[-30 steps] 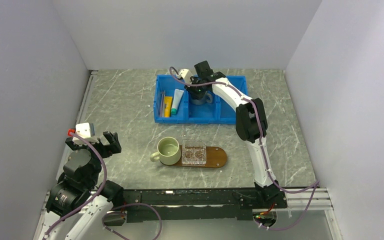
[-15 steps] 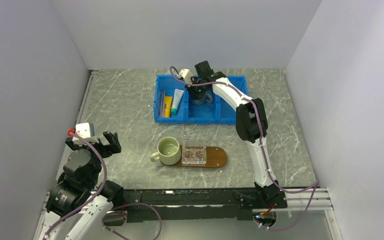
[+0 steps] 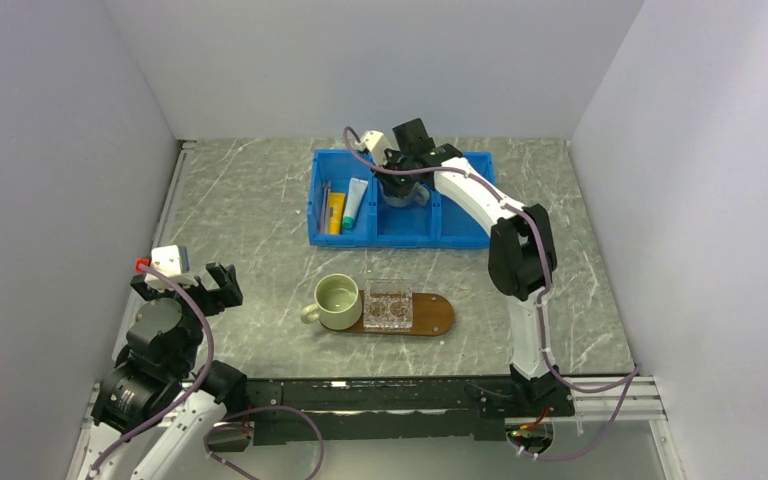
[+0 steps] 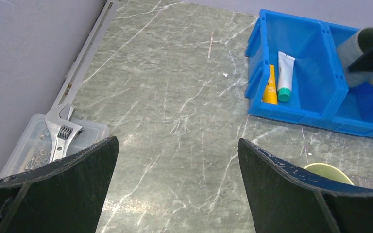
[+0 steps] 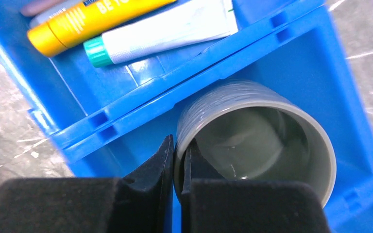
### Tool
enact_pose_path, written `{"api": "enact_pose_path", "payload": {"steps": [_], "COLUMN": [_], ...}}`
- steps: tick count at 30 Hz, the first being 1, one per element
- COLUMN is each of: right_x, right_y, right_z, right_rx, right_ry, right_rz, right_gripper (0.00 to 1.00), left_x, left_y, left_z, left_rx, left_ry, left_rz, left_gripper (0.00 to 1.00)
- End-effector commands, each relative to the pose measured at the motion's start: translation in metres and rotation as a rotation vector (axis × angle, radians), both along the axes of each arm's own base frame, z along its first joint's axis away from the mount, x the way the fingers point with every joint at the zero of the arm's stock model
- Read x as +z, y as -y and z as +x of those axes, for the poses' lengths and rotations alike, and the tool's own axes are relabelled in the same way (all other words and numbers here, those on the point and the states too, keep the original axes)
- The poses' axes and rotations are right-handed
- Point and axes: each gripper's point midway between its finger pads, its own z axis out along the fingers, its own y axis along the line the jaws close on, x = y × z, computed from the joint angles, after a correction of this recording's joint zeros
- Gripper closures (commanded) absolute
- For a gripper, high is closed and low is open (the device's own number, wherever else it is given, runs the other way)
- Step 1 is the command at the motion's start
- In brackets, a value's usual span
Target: Prepare toiletry sets of a toothbrush and toothpaste on the tray
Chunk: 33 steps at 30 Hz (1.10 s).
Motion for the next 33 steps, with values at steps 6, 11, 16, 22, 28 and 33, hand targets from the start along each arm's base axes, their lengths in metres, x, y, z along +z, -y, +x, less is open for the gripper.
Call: {"api": "enact_pose_path", "payload": {"steps": [6,11,16,22,28,33], "right_x": [0.151,0.173,0.191,0.197,0.188,0.178], "right_y": [-0.003,0.001,0.006,0.013,0.027,0.038], "right_z": [-0.003,-0.030,-0.065,-0.118,-0.166,-0.197], "right_rx": [-0.063,-0.084,-0.095,-0.096,-0.107,-0.129], "right_ry": [0.328,0.335,0.343,0.328,0.303,0.263], "right_rz": [0.135,0.146,0.166,0.155,0.147,0.135], "right_gripper": [1.00,1.00,1.00,1.00,1.00,1.00], "left_x": [0.008,0.006,0.004,0.003,0.002,0.002], "left_y": [0.003,0.004,0.005,0.005,0.005,0.006], "left_z": [0.003,0.004,0.005,0.006,0.006,0.007], "left_rx": [-0.012,-0.014,-0.016,-0.015,-0.016,-0.018], "left_ry": [0.025,0.019,0.005,-0.004,-0.005,-0.010], "left_rz": [-0.005,-0.002,0.003,0.005,0.004,0.007], "left_gripper": [0.01,0.01,0.01,0.01,0.01,0.01]}}
